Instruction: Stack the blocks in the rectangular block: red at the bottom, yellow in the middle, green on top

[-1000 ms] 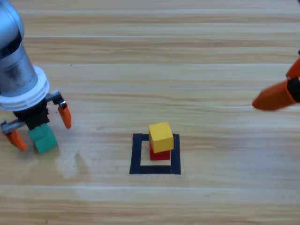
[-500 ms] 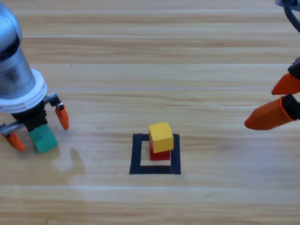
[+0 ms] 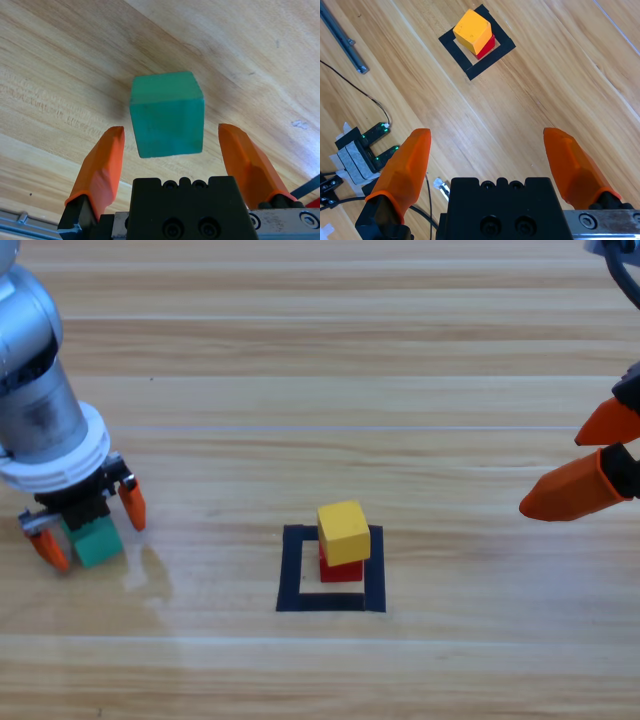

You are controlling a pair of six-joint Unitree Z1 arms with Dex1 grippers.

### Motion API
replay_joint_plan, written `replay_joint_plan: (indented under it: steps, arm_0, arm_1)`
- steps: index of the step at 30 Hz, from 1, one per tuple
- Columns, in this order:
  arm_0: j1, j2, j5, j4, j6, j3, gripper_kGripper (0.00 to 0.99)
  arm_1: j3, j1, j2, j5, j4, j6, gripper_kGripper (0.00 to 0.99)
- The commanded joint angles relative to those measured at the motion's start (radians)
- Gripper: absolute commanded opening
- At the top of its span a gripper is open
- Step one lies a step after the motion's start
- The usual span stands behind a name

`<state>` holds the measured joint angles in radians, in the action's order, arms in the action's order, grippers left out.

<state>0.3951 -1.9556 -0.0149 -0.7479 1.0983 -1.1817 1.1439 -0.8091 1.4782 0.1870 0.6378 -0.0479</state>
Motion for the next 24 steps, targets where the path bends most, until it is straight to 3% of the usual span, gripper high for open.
replay_joint_plan:
  steps: [1,6,19,24]
  arm_0:
    - [-0.018,-0.055,0.004,0.027,-0.003,0.036,0.657]
    - [-0.03,-0.046,0.019,0.025,-0.021,0.04,0.42]
    - [-0.028,-0.023,0.027,0.019,-0.043,0.027,0.38]
    - [-0.03,0.006,0.024,-0.054,-0.155,-0.042,0.15]
  arm_1:
    - [-0.024,0.019,0.036,0.031,0.017,-0.016,0.99]
    - [-0.013,0.014,0.039,0.04,0.017,-0.018,0.99]
    - [0.0,-0.005,0.077,0.037,0.03,-0.026,0.99]
    - [-0.001,-0.007,0.099,0.017,0.042,-0.024,0.99]
